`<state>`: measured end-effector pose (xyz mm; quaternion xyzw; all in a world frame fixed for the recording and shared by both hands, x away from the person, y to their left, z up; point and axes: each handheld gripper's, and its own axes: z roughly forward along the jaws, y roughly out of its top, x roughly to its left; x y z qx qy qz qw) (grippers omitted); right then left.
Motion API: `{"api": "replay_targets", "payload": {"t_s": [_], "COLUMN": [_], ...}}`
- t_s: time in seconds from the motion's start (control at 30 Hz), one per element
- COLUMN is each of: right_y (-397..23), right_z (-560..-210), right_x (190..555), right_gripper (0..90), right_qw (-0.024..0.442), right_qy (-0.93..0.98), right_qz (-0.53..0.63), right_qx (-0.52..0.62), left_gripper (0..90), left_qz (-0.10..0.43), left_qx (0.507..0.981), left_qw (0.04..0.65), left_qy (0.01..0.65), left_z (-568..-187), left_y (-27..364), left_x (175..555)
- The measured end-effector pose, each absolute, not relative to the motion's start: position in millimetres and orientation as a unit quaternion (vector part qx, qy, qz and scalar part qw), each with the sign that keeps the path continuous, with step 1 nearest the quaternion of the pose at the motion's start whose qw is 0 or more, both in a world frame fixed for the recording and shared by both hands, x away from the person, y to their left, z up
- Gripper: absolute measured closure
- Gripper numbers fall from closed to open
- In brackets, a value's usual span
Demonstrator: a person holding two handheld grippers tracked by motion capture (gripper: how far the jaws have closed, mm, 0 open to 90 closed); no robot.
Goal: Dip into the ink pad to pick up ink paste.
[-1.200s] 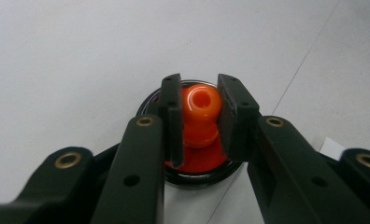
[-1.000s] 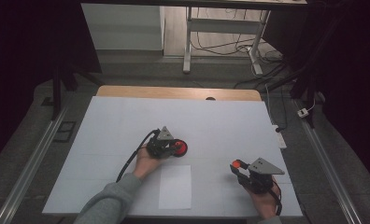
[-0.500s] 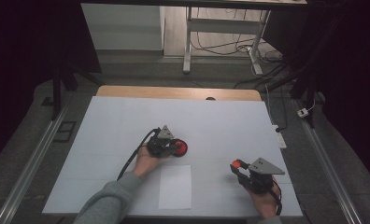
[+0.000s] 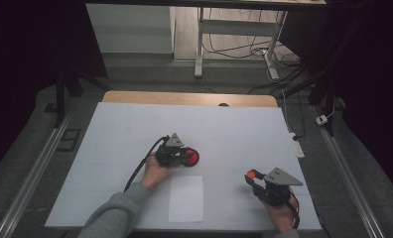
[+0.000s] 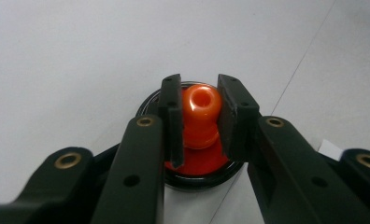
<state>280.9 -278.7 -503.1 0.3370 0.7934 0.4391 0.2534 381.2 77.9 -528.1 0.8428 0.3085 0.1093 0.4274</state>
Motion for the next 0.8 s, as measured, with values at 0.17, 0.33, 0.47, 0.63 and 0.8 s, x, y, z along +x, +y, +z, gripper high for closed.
{"api": "replay_targets", "payload": {"t_s": [0.17,0.33,0.47,0.63,0.8], "right_y": [-279,-280,-280,-280,-280], "right_z": [-503,-503,-502,-503,-503], "right_x": [281,282,281,281,282], "right_gripper": [64.4,64.4,64.4,64.4,64.4], "right_qw": [0.254,0.254,0.255,0.254,0.255], "right_qy": [0.793,0.792,0.793,0.793,0.793], "right_qz": [0.44,0.441,0.44,0.44,0.44], "right_qx": [0.336,0.338,0.336,0.336,0.336], "left_gripper": [73.1,73.0,73.0,72.9,72.9], "left_qz": [0.107,0.104,0.102,0.092,0.084], "left_qx": [0.821,0.81,0.807,0.811,0.821], "left_qw": [0.459,0.482,0.487,0.479,0.461], "left_qy": [0.322,0.318,0.317,0.324,0.327], "left_z": [-518,-500,-495,-501,-512], "left_y": [87,90,91,90,87], "left_x": [382,376,374,378,383]}}
